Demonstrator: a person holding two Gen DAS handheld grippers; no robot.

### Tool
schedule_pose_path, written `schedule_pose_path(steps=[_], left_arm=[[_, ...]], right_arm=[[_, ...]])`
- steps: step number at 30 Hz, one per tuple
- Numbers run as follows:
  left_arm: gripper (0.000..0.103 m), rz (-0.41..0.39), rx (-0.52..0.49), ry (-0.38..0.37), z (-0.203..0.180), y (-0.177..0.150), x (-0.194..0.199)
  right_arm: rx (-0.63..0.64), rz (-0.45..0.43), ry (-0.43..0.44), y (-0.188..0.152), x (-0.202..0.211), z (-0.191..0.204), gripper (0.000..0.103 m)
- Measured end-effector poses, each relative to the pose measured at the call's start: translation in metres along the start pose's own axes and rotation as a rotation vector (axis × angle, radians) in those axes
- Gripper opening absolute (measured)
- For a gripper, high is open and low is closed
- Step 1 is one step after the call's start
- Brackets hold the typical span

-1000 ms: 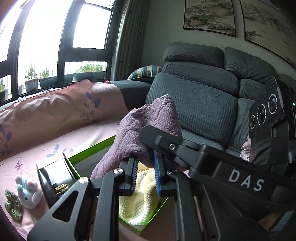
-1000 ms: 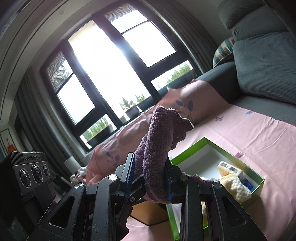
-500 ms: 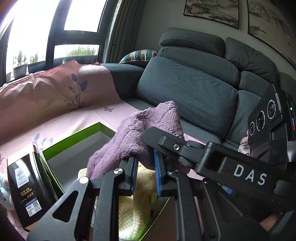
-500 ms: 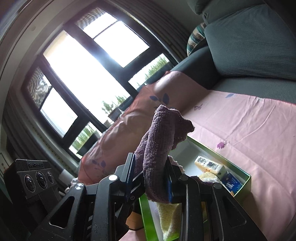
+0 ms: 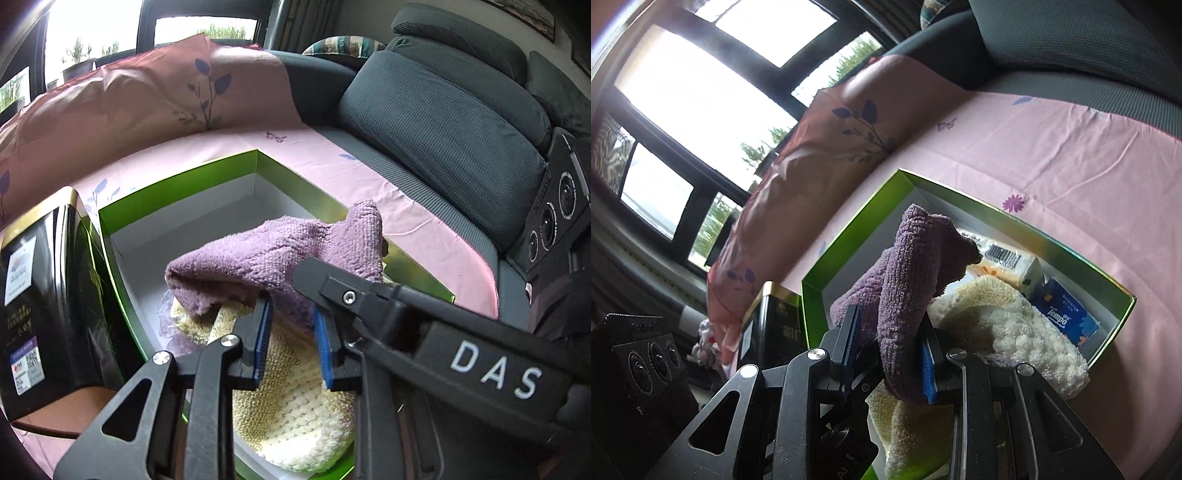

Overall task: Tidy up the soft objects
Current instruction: 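Lower the purple cloth into the green box and open the right gripper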

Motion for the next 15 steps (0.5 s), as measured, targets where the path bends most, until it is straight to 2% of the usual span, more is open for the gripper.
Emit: schedule_pose_path(steps=[6,10,13,15], left_arm=[[0.028,0.034,0.03,0.032,0.001,-0.006,-0.006],[0.042,0.032,0.027,0.069,0.005,-0.005,-0.003],[0.045,0.035,0.038,0.054,0.01,-0.006,0.002],[0.051,0.025,0.045,0.038,0.01,-0.007,0.007]], right_arm=[[-0.006,0.039,-0.053,-0.004,-0.005,-0.005,0.032],[-0.004,0.04,-0.057,-0.004,-0.004,-0.004,0.032],[0.002,0.039,-0.062,-0.004,-0.003,-0.001,0.033],[0.015,0.029,-0.065,-0.004,-0.001,0.002,0.038]])
Point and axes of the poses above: each gripper's, at about its wrist camera, not at the fingertips, and x roughly against the way its jaws point, z to its left, y to its top, the point moved 1 cm from there along -x, roughly the way its jaws point, and after that the axes turned 5 degrees about y, right-handed, at the moved point
